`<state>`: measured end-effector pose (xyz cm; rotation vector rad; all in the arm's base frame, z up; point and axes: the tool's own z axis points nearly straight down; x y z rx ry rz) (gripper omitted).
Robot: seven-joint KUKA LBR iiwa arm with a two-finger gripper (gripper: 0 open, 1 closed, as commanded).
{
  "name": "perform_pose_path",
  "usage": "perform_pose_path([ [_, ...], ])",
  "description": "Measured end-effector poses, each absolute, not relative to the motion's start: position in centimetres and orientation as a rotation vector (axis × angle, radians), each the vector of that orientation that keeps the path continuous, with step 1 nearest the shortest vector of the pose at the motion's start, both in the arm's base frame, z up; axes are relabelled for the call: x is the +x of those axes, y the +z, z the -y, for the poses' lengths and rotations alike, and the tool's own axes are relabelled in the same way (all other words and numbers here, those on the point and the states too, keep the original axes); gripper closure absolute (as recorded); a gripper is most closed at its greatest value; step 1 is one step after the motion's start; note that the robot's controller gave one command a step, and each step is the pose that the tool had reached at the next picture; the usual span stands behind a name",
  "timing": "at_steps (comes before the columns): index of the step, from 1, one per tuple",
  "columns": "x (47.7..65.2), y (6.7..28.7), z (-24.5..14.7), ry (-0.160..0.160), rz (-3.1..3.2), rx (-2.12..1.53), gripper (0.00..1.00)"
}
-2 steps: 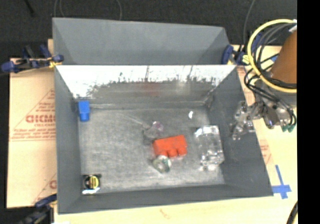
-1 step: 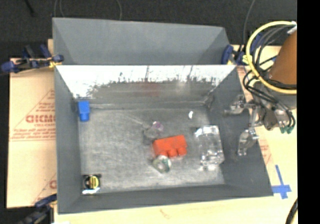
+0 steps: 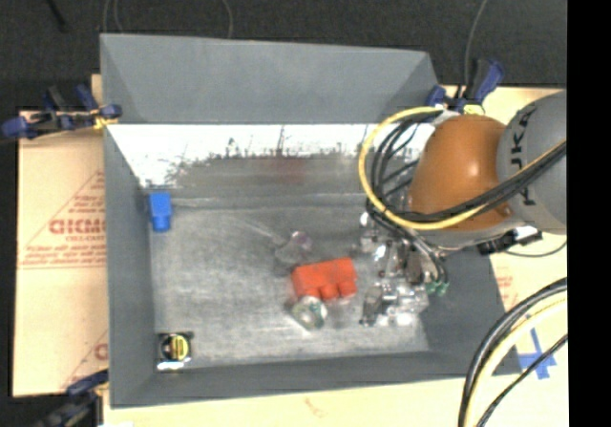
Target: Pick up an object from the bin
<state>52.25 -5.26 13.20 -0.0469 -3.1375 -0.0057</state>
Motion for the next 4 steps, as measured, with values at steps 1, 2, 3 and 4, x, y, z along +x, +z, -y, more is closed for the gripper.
perform_pose_path([
  [1, 53.64, 7.18, 2.61, -0.001, 3.151, -0.038, 0.0],
  [2, 54.04, 7.69, 2.69, 0.001, 3.166, -0.038, 1.0],
  [3, 53.51, 7.31, 2.68, 0.0, 3.147, -0.035, 0.0],
  [4, 54.03, 7.68, 2.72, 0.002, 3.165, -0.035, 1.0],
])
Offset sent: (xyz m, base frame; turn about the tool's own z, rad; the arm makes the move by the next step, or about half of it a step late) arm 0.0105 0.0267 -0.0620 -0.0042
